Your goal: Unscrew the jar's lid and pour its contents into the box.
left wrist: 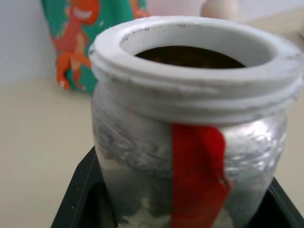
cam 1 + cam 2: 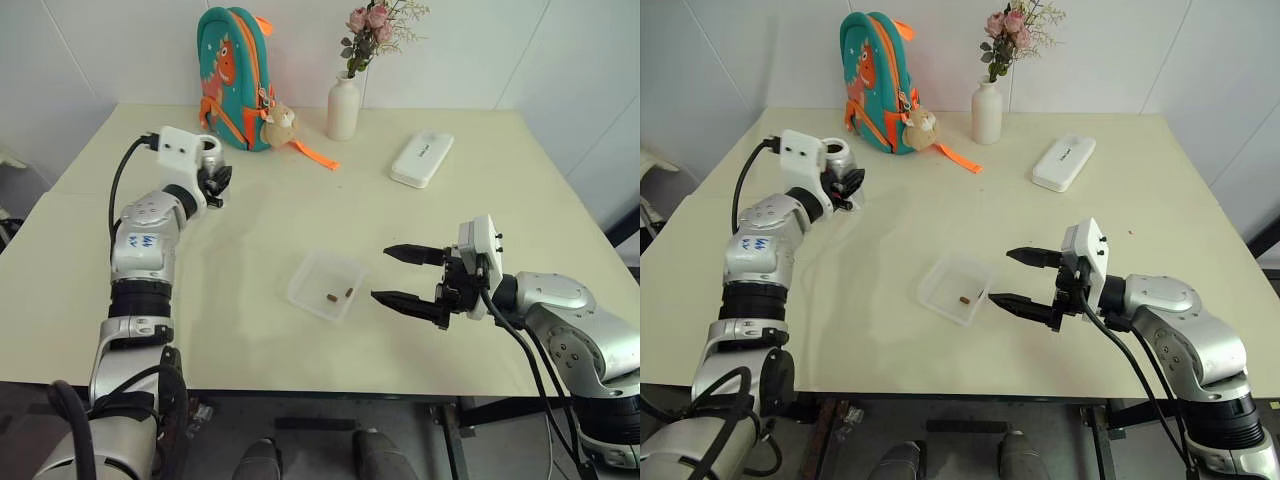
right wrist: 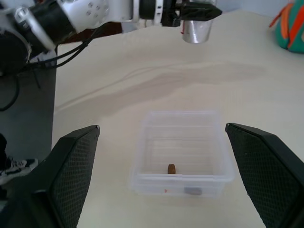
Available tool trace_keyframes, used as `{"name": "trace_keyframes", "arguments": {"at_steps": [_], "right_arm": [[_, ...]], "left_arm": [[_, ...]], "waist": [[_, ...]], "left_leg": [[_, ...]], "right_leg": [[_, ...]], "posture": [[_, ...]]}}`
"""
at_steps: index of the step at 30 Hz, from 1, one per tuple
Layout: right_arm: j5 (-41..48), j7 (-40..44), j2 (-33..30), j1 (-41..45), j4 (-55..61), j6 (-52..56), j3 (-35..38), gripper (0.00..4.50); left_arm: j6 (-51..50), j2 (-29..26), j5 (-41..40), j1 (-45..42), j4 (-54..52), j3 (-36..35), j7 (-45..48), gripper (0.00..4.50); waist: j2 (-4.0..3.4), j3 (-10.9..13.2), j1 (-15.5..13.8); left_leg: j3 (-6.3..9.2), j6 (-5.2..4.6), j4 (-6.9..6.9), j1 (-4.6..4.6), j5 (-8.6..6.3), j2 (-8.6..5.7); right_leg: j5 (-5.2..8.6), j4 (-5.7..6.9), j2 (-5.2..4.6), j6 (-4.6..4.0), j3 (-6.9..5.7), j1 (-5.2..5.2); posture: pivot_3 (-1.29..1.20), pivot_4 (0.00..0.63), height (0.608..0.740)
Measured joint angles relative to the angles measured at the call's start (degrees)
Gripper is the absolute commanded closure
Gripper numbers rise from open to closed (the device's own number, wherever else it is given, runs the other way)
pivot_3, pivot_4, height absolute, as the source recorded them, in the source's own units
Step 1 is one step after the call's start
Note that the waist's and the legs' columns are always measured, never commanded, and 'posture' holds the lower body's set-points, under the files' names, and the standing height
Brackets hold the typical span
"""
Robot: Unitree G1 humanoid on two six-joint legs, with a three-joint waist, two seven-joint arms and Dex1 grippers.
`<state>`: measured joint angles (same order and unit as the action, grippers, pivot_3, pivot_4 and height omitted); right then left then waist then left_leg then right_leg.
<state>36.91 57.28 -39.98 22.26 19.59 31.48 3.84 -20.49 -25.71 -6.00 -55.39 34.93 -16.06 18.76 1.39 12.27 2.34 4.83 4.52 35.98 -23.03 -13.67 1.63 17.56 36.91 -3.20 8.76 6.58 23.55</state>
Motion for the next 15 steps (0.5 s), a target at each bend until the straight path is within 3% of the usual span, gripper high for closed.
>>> {"name": "trace_keyframes", "arguments": {"at_steps": [7,15], "right_arm": [[-4.9,3.15,-1.77,0.54,-4.13,-8.09,0.97,0.04],[-6.62,1.29,-1.22,-0.27,-4.34,-9.65,0.97,0.04]], "left_arm": [[9.66,-4.23,-1.63,-0.2,21.4,-4.96,-4.89,2.52],[26.1,-4.44,-3.07,2.76,28.18,-5.86,-0.88,2.52]], "waist": [[0.03,0.01,0.12],[0.04,0.0,-0.6]], "left_leg": [[0.02,0.02,-0.02,-0.04,-0.01,-0.01],[0.01,0.05,-0.03,-0.03,0.0,0.0]], "right_leg": [[-0.01,-0.06,-0.01,0.0,-0.01,0.02],[-0.01,-0.04,-0.01,-0.01,-0.02,0.02]], "posture": [[0.0,0.15,0.74],[0.0,0.15,0.74]]}}
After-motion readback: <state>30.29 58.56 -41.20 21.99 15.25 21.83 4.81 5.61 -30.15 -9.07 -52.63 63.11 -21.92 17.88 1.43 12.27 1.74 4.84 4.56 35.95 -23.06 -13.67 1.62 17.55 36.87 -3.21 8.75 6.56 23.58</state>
